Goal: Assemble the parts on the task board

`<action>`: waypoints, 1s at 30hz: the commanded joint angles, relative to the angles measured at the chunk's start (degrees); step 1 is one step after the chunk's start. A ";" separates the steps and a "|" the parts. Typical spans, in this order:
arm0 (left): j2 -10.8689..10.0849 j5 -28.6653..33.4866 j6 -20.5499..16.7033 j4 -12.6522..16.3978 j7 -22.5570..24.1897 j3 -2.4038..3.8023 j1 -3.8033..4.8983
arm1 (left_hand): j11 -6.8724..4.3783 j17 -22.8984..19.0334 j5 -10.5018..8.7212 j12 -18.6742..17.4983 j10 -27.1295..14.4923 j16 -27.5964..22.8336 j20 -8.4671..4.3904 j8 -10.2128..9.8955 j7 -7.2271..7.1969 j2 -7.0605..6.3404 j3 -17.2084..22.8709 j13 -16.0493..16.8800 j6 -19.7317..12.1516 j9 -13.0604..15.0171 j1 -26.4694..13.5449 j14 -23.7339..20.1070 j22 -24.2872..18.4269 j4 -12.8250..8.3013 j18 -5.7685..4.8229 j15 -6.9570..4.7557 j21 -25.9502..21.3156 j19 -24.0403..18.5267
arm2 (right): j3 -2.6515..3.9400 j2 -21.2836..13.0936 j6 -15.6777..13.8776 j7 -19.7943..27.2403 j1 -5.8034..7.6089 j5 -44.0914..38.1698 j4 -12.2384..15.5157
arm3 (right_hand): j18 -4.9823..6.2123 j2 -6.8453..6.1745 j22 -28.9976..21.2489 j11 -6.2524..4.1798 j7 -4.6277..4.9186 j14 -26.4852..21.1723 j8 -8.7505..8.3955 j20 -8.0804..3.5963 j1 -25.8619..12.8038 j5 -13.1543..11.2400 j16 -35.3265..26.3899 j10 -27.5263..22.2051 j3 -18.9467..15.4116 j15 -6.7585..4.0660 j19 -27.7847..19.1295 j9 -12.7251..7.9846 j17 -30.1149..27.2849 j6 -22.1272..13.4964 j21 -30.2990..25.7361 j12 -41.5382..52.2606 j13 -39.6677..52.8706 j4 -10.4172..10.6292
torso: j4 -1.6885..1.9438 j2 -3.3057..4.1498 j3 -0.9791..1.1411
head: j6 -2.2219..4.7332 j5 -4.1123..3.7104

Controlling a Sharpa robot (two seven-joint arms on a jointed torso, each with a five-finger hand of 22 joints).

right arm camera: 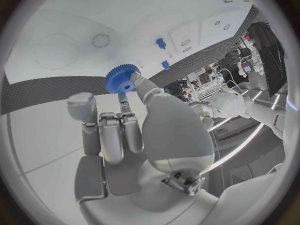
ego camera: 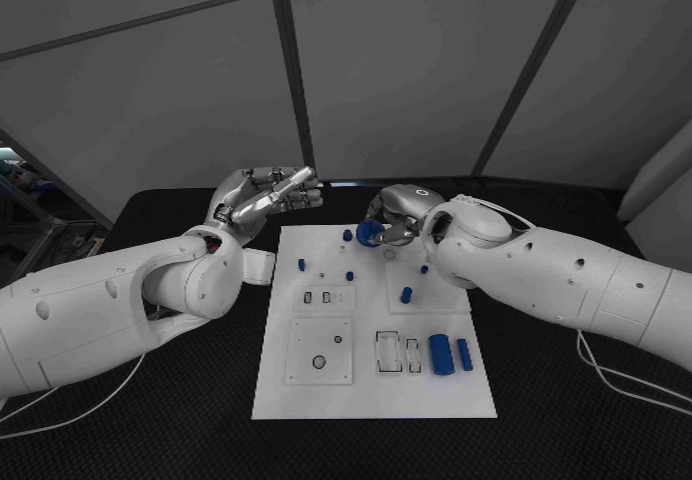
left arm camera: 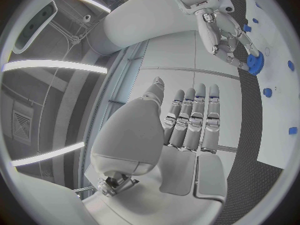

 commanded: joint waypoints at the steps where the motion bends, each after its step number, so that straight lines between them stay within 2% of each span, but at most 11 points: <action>1: 0.16 -0.14 0.63 0.02 0.16 0.06 0.09 | 0.10 -0.09 0.28 -0.40 0.38 -0.40 0.09 -0.23 -0.19 0.54 0.04 0.04 0.40 -0.04 0.02 0.55 -0.08 -0.28 0.02 -0.04 -0.31 0.32 | -0.15 1.01 -1.48 -0.92 0.08 -3.57 -0.46 | -0.41 0.53 0.03 -0.47 -1.49 5.86 -0.25 -0.49 0.29 0.15 0.30 3.53 0.21 -0.31 -0.02 -0.03 14.44 2.49 0.26 0.31 11.14 -0.05 | 0.02 0.04 0.01 | 0.01 0.20; 10: 0.43 -0.14 0.63 0.04 0.16 0.07 0.09 | 0.10 -0.10 0.28 -0.53 0.46 -0.49 0.07 -0.34 -0.17 0.65 0.01 0.02 0.46 -0.05 0.05 0.65 -0.14 -0.43 0.02 -0.06 -0.36 0.41 | -1.08 4.71 -1.49 -1.16 -0.12 -4.47 -2.38 | -0.41 0.52 0.04 -0.48 -1.50 5.84 -0.35 -0.52 0.22 0.27 0.27 3.52 0.31 -0.32 -0.01 -0.07 14.35 2.55 0.27 0.29 11.12 -0.08 | 0.07 0.04 -0.02 | -0.02 0.35; 14: 0.47 -0.14 0.61 0.07 0.16 0.07 0.09 | 0.10 -0.10 0.28 -0.53 0.46 -0.49 0.07 -0.34 -0.17 0.65 0.01 0.02 0.46 -0.05 0.05 0.65 -0.14 -0.43 0.02 -0.06 -0.36 0.41 | -1.34 5.68 -1.28 -1.10 -0.38 -4.56 -3.18 | -0.41 0.52 0.04 -0.48 -1.50 5.84 -0.35 -0.52 0.22 0.27 0.27 3.52 0.31 -0.32 -0.01 -0.07 14.35 2.55 0.27 0.29 11.12 -0.08 | -0.04 0.02 0.02 | -0.11 0.49; 30: 0.65 -0.14 0.57 0.03 0.16 0.07 0.10 | 0.10 -0.10 0.28 -0.53 0.46 -0.49 0.07 -0.34 -0.17 0.65 0.01 0.02 0.46 -0.05 0.05 0.65 -0.14 -0.43 0.02 -0.06 -0.36 0.41 | -1.62 7.85 -0.48 -0.54 -2.08 -4.62 -5.15 | -0.40 0.37 -0.09 -0.45 -1.44 5.81 -0.66 -0.54 0.00 0.25 0.22 3.45 0.46 -0.32 -0.08 -0.20 14.21 2.49 0.21 0.21 11.02 -0.13 | -0.10 0.03 0.05 | -0.26 0.76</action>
